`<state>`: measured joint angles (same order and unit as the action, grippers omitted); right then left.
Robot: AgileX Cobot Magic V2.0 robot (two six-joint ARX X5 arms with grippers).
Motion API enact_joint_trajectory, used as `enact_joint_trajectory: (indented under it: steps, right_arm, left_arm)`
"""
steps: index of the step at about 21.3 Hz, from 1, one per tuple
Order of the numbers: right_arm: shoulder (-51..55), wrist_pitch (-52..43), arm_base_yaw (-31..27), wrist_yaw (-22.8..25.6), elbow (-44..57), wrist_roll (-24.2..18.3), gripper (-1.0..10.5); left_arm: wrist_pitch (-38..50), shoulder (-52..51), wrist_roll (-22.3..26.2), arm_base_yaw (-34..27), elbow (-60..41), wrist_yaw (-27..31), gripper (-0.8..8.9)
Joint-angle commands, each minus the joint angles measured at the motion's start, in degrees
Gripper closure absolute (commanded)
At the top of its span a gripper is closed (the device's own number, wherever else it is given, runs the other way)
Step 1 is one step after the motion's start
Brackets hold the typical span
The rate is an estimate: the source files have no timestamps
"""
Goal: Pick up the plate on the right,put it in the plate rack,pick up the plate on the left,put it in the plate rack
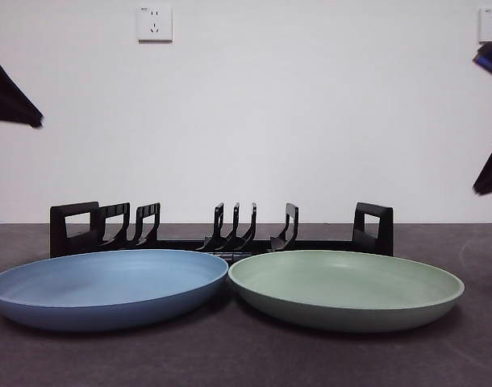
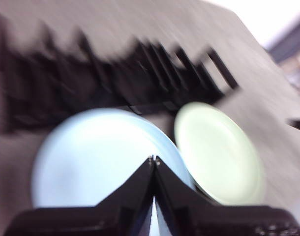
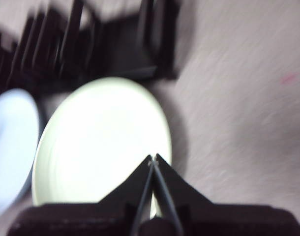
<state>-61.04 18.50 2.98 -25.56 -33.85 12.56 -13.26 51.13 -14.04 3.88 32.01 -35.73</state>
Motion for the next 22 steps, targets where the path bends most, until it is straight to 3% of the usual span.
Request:
enact_joint_trajectory:
  steps: [1, 2, 3, 9, 11, 14, 20, 22]
  right_arm:
    - [-1.77, 0.0, 0.13, -1.11, -0.31, -2.19, 7.8]
    - [-2.08, 0.0, 0.13, -1.01, -0.31, -2.19, 6.8]
    - [-2.08, -0.02, 0.13, -0.87, -0.31, -2.19, 6.3]
    - [-4.04, -0.94, 0.2, -0.87, -0.31, -2.1, 6.4]
    - [-6.99, -1.75, 0.22, -1.14, -0.31, -2.1, 7.0]
    - [-12.02, -3.87, 1.55, -1.14, -0.33, -1.95, 7.0]
    - [-20.63, -7.8, 5.09, -0.98, -0.39, -1.84, 7.0]
    - [-21.97, -8.17, 5.7, -0.85, -0.42, -1.64, 8.1]
  left_arm:
    - [0.31, 1.84, 0.79, -0.04, 0.17, -2.03, 6.81]
    - [0.33, 2.12, 0.74, -0.07, 0.17, -1.84, 5.41]
    - [0.48, 2.14, 0.7, -0.07, 0.2, -1.7, 4.6]
    - [0.11, 2.54, 0.63, 2.32, 2.91, -1.29, 4.68]
    - [-0.85, 2.91, 1.88, 4.81, 5.29, 1.53, 4.68]
    - [-3.87, 3.23, 5.22, 9.46, 8.83, 7.72, 4.68]
    - [-5.6, 3.23, 5.77, 15.47, 9.81, 13.9, 4.68]
    - [-6.47, 3.23, 6.01, 16.46, 9.81, 15.06, 4.68]
